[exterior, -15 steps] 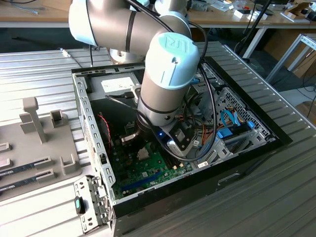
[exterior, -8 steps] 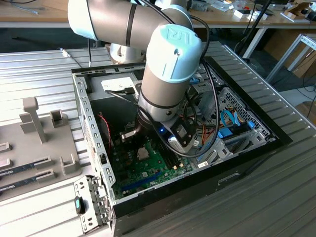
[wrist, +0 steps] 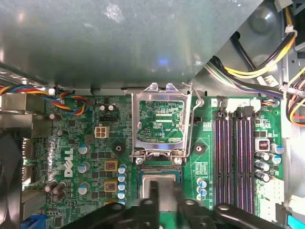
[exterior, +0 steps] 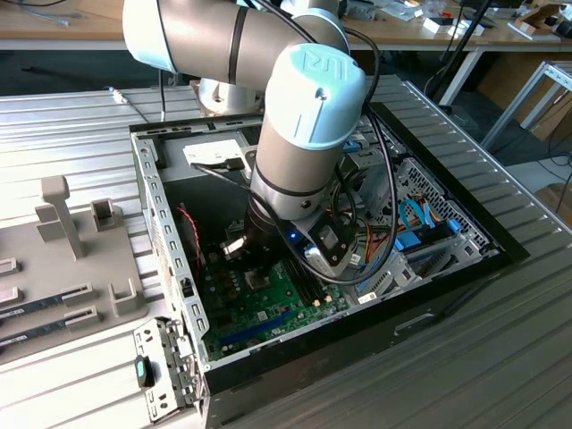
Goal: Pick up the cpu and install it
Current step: 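Place the cpu into insertion slot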
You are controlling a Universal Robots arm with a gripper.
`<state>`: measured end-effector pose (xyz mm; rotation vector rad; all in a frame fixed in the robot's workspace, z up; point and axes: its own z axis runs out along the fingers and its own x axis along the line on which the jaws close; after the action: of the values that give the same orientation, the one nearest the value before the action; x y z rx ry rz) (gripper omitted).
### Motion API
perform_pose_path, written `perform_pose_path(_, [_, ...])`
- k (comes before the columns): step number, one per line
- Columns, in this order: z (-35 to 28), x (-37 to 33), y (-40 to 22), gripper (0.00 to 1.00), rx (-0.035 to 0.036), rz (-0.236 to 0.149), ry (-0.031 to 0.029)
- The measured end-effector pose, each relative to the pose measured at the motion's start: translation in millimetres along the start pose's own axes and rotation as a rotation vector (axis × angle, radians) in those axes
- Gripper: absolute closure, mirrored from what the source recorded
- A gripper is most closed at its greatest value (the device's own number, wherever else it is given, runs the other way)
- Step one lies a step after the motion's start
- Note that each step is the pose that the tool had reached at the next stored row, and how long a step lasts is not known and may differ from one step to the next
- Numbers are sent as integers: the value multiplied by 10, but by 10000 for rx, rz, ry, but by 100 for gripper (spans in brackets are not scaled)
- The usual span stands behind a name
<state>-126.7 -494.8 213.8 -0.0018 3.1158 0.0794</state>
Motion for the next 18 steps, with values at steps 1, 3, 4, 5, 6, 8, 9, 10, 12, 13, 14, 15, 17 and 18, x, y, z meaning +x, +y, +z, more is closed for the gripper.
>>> perform_pose_path(1, [0,0,0,84,-1,0,0])
perform_pose_path(3, [-3,0,1,89,-1,0,0])
perform_pose_path(4, [-4,0,0,89,0,0,0])
perform_pose_path(5, [-4,2,0,89,1,-1,0])
perform_pose_path(6, [-5,10,0,89,2,0,1])
perform_pose_path(8, [-5,38,0,89,0,0,0])
perform_pose_path(9, [-6,67,0,89,0,0,0])
perform_pose_path(10, [-6,87,0,89,0,-1,0])
perform_pose_path(12, [-6,141,0,89,0,0,0])
perform_pose_path(13, [-3,174,0,89,0,0,-1])
perform_pose_path(14, [5,186,0,89,-1,0,-1])
perform_pose_path(15, [14,193,0,89,-2,0,-1])
perform_pose_path(17, [31,201,-3,89,1,-1,1])
perform_pose_path(18, [35,202,-3,89,0,0,0])
